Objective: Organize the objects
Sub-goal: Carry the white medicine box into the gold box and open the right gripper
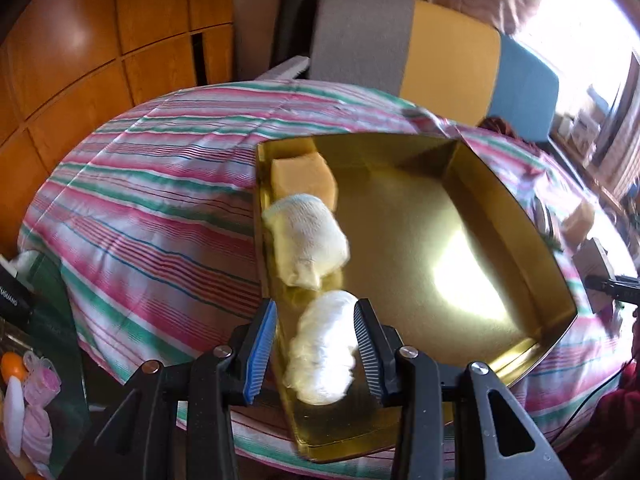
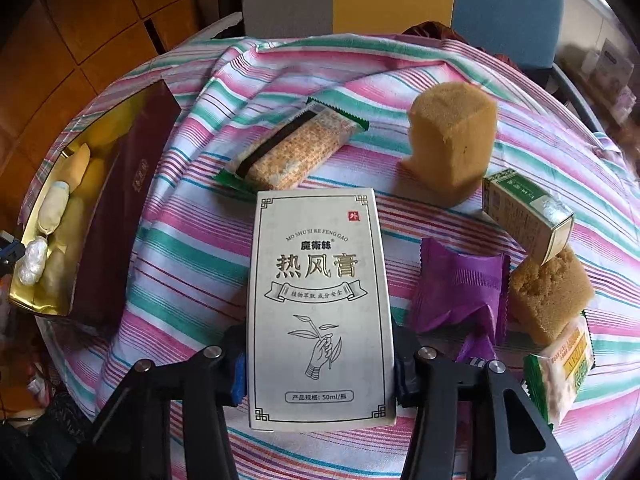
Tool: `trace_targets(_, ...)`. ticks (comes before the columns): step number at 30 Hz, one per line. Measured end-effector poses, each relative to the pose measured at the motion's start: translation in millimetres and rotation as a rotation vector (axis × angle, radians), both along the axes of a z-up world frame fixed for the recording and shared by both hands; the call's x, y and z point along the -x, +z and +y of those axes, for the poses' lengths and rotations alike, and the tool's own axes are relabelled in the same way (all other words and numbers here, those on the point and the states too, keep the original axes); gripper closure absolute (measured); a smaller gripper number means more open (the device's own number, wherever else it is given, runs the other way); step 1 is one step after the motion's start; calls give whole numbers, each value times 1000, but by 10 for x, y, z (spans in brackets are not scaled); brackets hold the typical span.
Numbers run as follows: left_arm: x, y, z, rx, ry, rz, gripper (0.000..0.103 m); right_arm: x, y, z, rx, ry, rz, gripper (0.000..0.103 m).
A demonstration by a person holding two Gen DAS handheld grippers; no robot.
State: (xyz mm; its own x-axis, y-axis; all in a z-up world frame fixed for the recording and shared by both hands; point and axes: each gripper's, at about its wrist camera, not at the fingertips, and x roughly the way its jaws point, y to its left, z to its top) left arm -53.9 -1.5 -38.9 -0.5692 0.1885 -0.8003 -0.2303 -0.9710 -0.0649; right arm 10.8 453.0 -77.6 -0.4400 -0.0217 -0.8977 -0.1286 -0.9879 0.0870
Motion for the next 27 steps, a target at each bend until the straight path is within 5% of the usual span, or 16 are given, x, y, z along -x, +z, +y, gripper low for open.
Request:
trace_targets(5, 0, 155, -232, -81, 31, 21, 63, 30, 473, -320, 62, 4, 88, 51)
trace_targets(10, 41, 242, -443, -97, 84, 50, 63, 406, 701, -1249, 115, 143, 117, 51)
trace_targets(18, 102, 160, -632, -131, 120, 31, 63, 990, 206, -2575, 92, 264, -32, 51)
trace_targets(27, 131, 60, -687, -148, 136, 10, 63, 1128, -160, -3140, 150, 275, -102, 44)
